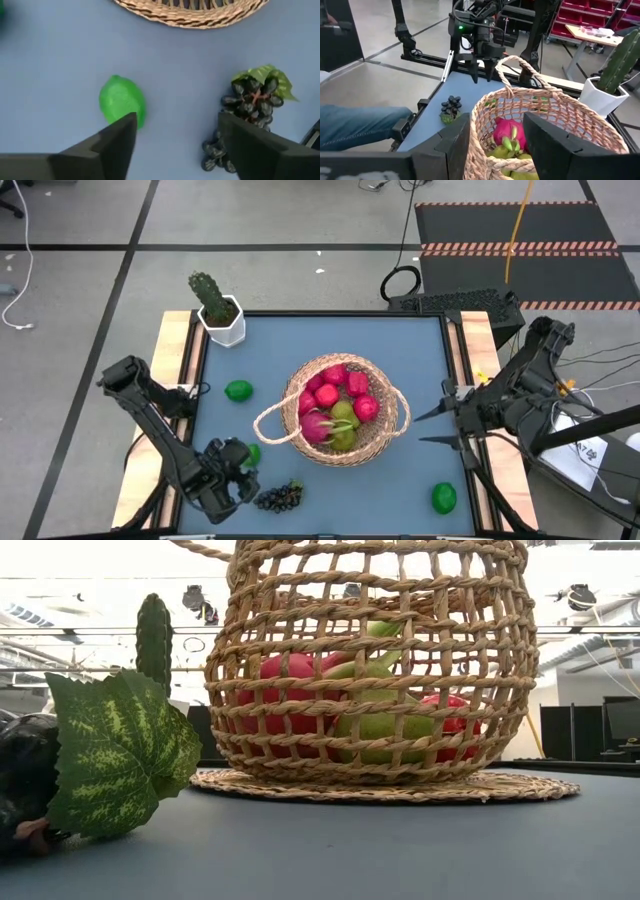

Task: Build produce basket
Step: Put the middle dark green lime into the brown basket

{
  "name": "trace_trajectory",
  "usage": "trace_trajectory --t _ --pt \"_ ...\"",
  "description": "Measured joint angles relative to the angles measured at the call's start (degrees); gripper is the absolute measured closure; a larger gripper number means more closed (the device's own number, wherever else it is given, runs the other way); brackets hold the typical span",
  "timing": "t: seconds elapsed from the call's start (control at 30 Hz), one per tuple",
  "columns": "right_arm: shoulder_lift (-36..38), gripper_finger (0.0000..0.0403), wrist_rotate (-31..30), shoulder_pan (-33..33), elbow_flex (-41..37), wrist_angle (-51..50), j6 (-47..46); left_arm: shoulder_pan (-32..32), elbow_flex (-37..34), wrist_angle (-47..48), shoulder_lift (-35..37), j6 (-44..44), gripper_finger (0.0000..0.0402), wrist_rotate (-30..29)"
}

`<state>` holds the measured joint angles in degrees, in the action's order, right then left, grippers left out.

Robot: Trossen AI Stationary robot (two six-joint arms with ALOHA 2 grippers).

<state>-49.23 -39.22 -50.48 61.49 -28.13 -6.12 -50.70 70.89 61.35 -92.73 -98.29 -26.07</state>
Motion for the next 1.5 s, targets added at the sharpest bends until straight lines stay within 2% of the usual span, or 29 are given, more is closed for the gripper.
trace_trajectory --t 0.13,0.23,0.4,0.57,0.77,1.1,1.5 --pt "-0.7 0.0223 0.0 0.0 0.0 0.0 -0.3 -0.1 0.0 0.1 -0.8 0.0 0.008 -1.4" --pt "-0.7 0.0223 0.0 0.0 0.0 0.0 -0.2 -0.1 0.0 2.1 -1.7 -2.9 0.0066 -0.8" --pt "-0.7 0.0223 0.0 0.0 0.0 0.3 1.0 0.0 0.0 3.5 -3.5 -9.0 0.0073 3.2" --pt "-0.7 0.0223 0.0 0.0 0.0 0.3 0.8 0.1 0.0 3.7 -4.7 -11.9 0.0093 3.8" --pt "-0.7 0.0223 0.0 0.0 0.0 0.4 0.8 0.3 0.0 6.6 -7.0 -11.9 0.0093 3.9" --pt "-0.7 0.0223 0.0 0.0 0.0 0.5 0.8 2.4 0.0 6.6 -12.1 -11.3 0.0007 4.2" --pt "-0.7 0.0223 0.0 0.0 0.0 0.5 0.8 5.4 -0.3 6.3 -15.8 -8.2 0.0018 5.7"
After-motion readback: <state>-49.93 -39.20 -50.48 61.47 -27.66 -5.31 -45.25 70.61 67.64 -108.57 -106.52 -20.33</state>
